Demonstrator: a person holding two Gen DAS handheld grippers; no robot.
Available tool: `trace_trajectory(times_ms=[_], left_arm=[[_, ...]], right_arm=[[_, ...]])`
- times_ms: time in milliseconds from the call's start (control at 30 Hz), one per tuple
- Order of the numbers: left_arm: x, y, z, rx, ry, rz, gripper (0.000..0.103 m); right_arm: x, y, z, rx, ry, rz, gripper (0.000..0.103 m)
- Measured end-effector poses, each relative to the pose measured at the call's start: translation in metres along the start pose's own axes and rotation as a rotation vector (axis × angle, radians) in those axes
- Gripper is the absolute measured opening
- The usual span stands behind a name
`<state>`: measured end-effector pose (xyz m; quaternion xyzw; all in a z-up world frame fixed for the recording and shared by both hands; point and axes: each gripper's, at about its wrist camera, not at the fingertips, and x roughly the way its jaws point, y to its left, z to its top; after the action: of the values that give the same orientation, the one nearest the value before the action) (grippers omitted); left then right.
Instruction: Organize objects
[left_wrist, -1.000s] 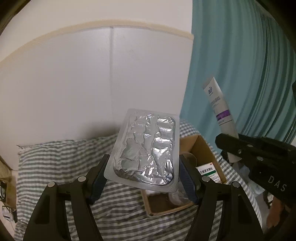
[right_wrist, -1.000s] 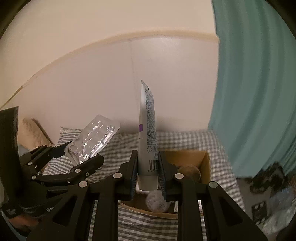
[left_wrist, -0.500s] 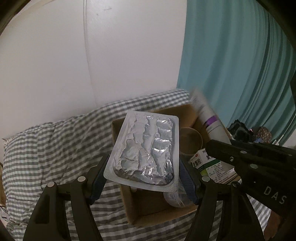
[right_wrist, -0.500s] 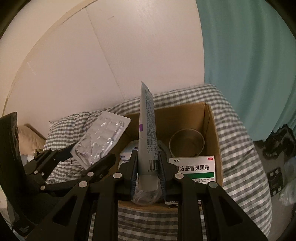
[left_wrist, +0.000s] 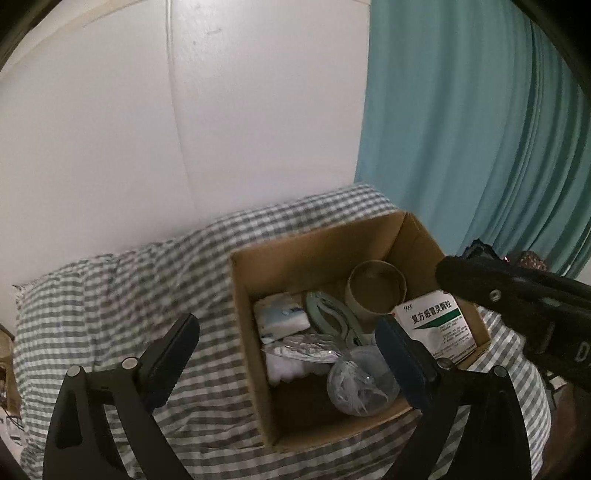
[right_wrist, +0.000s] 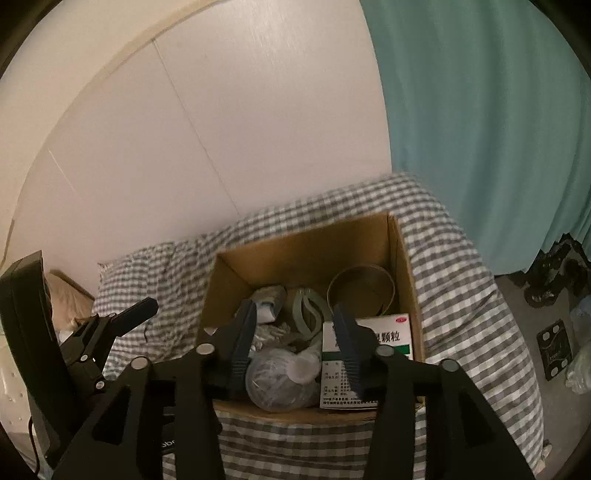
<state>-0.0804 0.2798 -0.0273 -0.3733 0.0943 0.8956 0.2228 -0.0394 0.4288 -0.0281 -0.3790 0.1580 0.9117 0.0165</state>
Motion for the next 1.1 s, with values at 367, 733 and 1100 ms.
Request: trace_trajectory(times_ms=[367, 733, 1100], left_arm=[[-0.088, 0.042, 0.009, -0.081, -0.121, 0.074, 0.103], [-0.177, 0.058, 0.001, -0.13, -0.259, 0.157, 0.103], [-0.201, 0.088, -0.041, -0.215, -0.326, 0.262, 0.103]], right_arm=[[-0.07, 0.029, 0.007, -0.064, -0.139, -0.008, 0.067], [-0.141, 0.078, -0.013, -0.197, -0.3, -0.1, 0.094], [-0.145, 0.091, -0.048, -0.199, -0.339, -0.133, 0.103]])
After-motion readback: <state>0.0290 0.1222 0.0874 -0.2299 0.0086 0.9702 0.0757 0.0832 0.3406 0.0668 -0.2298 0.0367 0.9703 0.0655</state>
